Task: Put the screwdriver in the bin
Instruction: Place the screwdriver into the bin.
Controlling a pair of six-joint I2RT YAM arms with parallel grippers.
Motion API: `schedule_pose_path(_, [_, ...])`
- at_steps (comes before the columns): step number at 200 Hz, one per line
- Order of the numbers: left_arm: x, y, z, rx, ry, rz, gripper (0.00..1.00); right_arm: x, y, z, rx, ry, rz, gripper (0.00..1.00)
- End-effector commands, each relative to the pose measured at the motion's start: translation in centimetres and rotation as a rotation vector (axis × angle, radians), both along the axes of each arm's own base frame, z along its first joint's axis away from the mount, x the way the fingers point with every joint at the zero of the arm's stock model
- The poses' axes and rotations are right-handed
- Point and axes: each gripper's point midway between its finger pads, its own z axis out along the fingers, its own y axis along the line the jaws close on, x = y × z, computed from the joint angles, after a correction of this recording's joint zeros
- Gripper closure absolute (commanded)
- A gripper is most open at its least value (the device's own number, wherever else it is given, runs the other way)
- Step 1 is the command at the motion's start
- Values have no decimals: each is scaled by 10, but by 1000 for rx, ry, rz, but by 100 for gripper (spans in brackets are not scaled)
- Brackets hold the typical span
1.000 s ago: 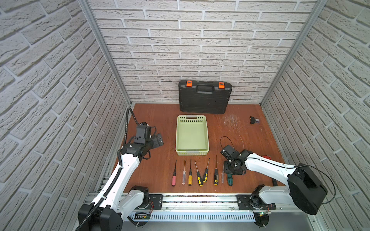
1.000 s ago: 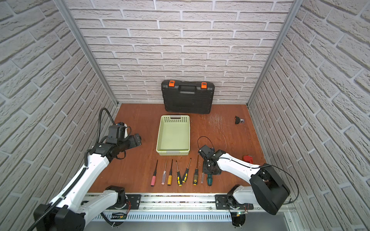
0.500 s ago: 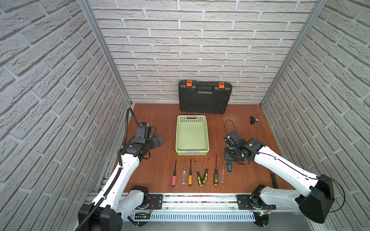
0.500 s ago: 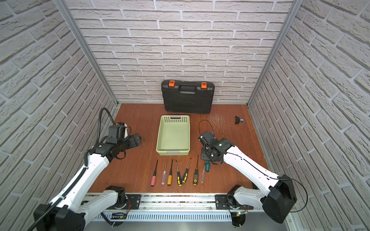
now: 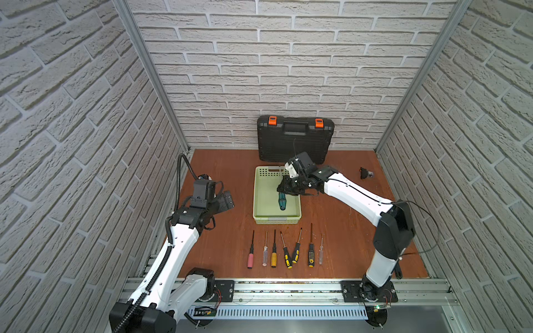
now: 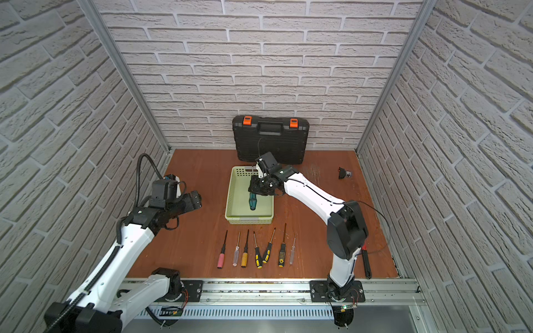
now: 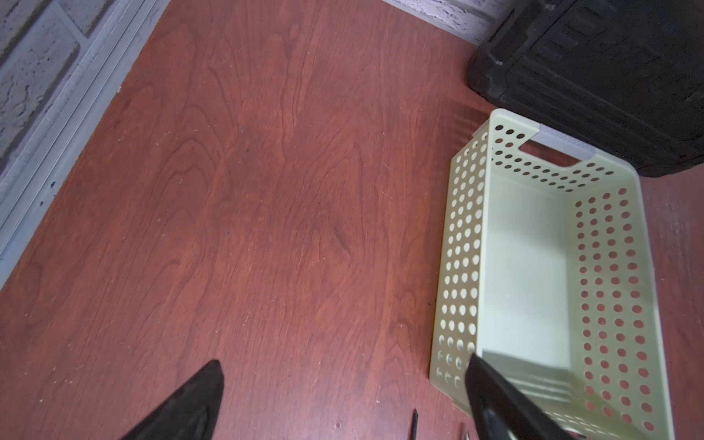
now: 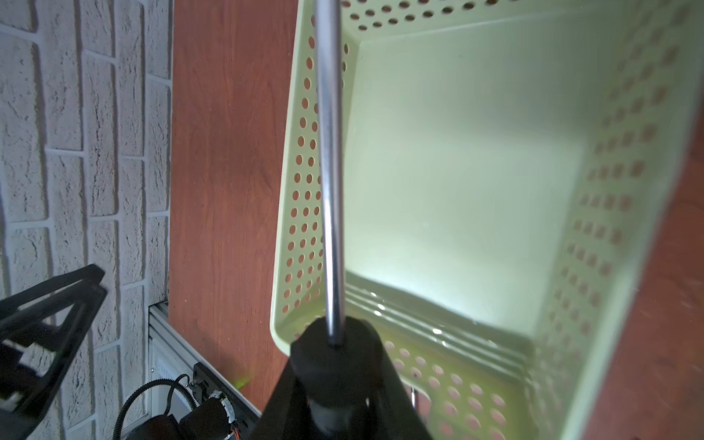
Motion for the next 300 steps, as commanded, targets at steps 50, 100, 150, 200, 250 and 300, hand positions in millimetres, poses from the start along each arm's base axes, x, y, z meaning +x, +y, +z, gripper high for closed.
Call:
schedule_pose_path(50, [-11, 2, 7, -27, -31, 24, 2, 29, 37, -22, 130, 11, 18, 94])
schedule_pose_path(100, [-11, 1, 10, -14, -28, 5, 2, 39, 36, -54, 78, 34, 12, 94])
schedule_pose_path(150, [-13, 2, 9, -6, -25, -3, 2, 42, 35, -72, 44, 54, 10, 95])
schedule_pose_path(200, [-11, 0, 8, -13, -18, -1, 2, 41, 30, -93, -11, 78, 21, 92])
schedule_pose_path(250, [-13, 0, 7, -20, -14, -1, 2, 41, 28, -101, -45, 89, 36, 76])
schedule_pose_path(300, [-11, -1, 8, -19, -8, -9, 2, 43, 26, -87, -75, 55, 49, 61])
